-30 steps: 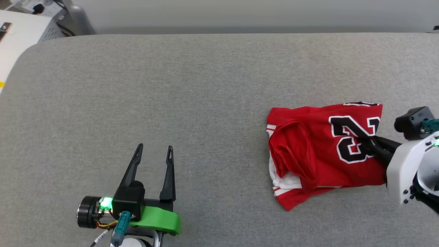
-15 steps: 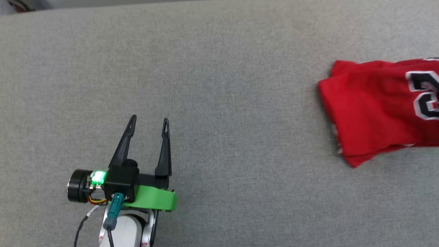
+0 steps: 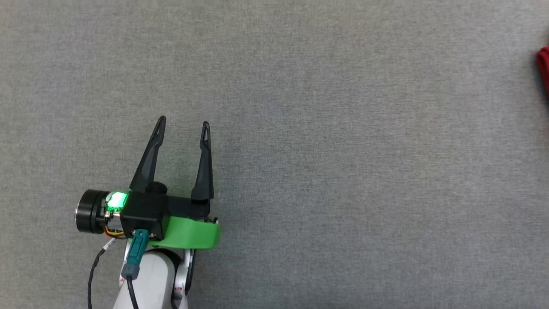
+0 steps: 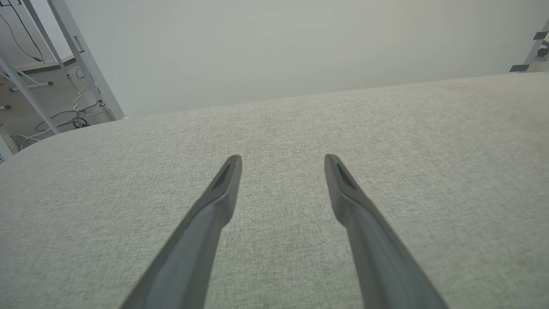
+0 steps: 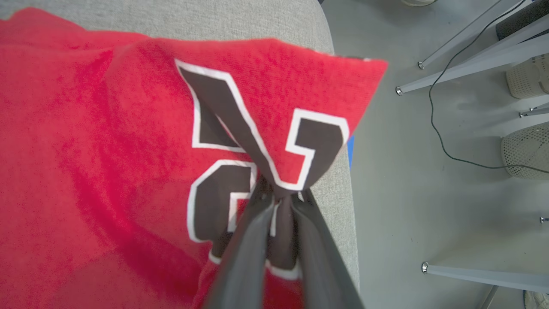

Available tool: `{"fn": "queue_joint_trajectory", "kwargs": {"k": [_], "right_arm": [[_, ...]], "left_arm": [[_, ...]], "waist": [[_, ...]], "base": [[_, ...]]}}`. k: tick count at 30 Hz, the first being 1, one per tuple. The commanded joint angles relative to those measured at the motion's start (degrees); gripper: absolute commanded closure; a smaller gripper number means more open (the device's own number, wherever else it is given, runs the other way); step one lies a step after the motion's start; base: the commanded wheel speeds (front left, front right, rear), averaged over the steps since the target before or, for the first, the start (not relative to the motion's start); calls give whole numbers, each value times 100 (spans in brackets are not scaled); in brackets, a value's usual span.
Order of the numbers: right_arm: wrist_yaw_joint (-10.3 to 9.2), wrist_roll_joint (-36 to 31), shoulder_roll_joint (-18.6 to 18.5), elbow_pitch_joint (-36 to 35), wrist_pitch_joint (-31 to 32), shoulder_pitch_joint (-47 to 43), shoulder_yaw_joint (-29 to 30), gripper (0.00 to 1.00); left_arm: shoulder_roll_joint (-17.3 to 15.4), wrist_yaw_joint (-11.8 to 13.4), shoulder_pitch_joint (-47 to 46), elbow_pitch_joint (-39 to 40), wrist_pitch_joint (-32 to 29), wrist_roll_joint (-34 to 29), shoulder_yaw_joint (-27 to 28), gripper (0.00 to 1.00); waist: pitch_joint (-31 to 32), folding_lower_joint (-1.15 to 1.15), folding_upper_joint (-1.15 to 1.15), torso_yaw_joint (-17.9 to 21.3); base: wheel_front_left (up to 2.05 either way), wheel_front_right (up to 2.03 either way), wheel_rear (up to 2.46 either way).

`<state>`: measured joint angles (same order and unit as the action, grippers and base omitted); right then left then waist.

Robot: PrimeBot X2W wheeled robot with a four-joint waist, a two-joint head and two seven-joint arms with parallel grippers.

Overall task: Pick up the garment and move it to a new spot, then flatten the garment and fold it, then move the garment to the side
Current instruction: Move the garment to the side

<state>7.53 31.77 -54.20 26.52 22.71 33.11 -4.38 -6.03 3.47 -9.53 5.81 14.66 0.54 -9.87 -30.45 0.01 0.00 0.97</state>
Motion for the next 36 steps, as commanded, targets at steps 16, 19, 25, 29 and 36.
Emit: {"fn": "queue_joint_trajectory", "kwargs": {"k": [16,19,25,29,36], "right_arm": [[-4,-1090,742,229,-732,-159,818,0],[-4,-1356,910,-179,-1260,-303,978,0],[-4,-1893,1630,-1165,-2409,-628,1367,0],[-4,-2199,2276,-1847,-2986,-882,1354,0],[-4,-2425,3432,-2709,-3532,-1470,956,0]], "left_arm": [[-46,147,204,-182,34,22,25,0],[-55,173,379,-222,34,48,61,0],[-57,200,693,-272,34,112,153,0],[-41,196,843,-306,34,164,217,0],[-5,146,966,-376,34,211,303,0]], "waist": [[745,-1,0,67],[1036,-1,0,107],[1508,-1,0,95],[1733,-1,0,8],[2059,-1,0,-244]], "base": [[0,0,0],[0,0,0],[0,0,0],[0,0,0],[0,0,0]]}}
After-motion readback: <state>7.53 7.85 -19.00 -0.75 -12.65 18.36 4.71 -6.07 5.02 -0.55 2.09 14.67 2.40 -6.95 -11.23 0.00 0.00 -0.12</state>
